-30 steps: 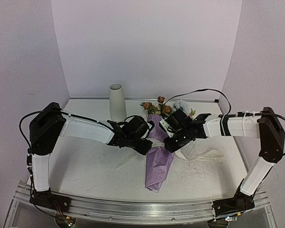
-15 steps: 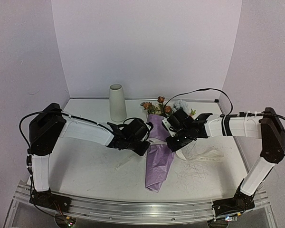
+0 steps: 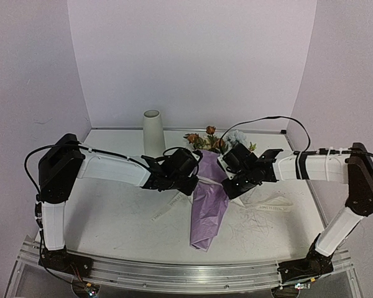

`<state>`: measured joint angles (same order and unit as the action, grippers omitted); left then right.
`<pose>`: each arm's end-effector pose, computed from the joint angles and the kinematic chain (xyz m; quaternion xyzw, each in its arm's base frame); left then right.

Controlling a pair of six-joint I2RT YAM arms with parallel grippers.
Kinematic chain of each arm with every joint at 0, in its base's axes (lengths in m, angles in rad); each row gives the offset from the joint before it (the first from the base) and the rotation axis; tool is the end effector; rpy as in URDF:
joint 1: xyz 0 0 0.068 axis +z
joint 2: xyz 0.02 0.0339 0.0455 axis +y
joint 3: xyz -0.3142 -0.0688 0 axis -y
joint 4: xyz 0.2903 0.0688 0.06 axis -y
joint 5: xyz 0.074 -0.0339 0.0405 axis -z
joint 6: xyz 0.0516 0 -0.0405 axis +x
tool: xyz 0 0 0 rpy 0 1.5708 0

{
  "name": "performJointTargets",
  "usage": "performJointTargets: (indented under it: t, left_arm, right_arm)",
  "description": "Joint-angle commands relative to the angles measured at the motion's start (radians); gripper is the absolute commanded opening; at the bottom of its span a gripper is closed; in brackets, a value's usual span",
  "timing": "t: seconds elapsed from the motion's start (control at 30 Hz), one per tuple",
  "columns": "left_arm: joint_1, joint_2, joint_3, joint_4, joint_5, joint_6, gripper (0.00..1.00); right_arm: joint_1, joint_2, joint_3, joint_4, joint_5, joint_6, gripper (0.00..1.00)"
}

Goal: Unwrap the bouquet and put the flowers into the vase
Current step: Untie the ribbon from the wrapping paper.

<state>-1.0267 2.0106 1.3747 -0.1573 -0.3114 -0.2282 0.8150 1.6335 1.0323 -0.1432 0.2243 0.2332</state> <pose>0.2772 -0.4276 0.1859 0.3012 0.8651 -0.1037 0.3874 0.2858 0.2865 0.2281 -0.2180 0.8847 0.1109 0.3968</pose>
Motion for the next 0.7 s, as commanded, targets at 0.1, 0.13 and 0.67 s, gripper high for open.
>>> performJointTargets:
  t: [0.1, 0.13, 0.67]
  left_arm:
    - [-0.003, -0.037, -0.035, 0.013, -0.050, -0.047, 0.00]
    - [-0.003, -0.042, -0.043, 0.010, -0.058, -0.054, 0.00]
    - [-0.003, -0.102, -0.215, -0.011, -0.038, -0.246, 0.02]
  right_arm:
    - [0.005, -0.083, -0.042, -0.059, 0.072, 0.031, 0.15]
    - [0.005, -0.087, -0.048, -0.059, 0.083, 0.036, 0.15]
    - [-0.013, -0.116, -0.162, -0.080, 0.159, 0.161, 0.19]
